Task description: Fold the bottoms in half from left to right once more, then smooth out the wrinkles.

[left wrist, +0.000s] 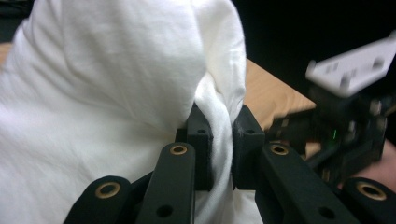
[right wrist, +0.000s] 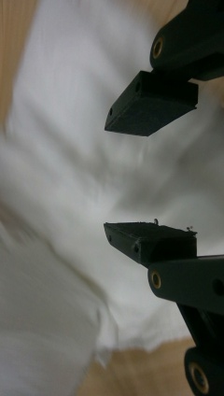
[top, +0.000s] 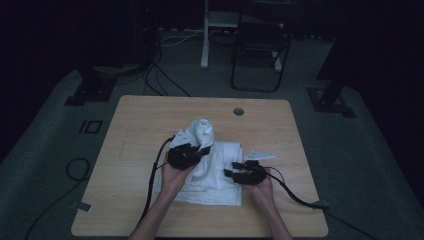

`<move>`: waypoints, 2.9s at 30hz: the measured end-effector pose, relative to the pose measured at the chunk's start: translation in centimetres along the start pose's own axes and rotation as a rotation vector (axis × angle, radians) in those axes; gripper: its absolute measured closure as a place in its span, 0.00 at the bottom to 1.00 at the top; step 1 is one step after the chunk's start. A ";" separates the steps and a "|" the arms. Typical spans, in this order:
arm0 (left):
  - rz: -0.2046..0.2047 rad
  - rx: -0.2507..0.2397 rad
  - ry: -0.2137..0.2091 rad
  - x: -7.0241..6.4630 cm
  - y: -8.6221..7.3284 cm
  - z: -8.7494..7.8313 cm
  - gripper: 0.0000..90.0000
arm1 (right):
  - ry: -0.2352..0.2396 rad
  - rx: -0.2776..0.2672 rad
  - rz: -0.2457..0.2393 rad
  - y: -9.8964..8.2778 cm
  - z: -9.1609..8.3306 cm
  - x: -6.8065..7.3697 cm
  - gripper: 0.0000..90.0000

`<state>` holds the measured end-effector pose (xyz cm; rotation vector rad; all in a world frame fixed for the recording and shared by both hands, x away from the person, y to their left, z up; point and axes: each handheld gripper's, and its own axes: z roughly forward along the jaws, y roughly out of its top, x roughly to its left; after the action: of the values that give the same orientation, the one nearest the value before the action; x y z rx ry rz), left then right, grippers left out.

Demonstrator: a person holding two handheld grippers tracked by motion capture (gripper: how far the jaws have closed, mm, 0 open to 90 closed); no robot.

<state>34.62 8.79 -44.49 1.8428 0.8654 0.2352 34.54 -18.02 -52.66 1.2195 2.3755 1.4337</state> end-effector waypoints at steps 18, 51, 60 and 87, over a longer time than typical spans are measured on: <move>-0.004 0.200 -0.073 -3.5 -6.3 8.1 0.90 | -0.031 -0.156 -0.004 0.6 -6.1 -1.6 0.35; 0.073 -0.014 0.170 0.4 0.8 -2.4 0.69 | -0.093 0.012 0.081 2.3 -0.6 -4.4 0.90; 0.044 0.161 0.116 1.5 -4.0 0.0 0.69 | -0.118 0.032 0.056 3.0 0.0 -5.0 0.90; -0.001 0.153 0.386 -3.0 -7.0 4.3 0.75 | -0.249 -0.063 0.011 3.3 -4.4 -1.7 0.53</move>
<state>31.59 5.06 -51.77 1.9713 1.1752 0.5496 35.52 -21.43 -48.14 1.3123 2.1459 1.2654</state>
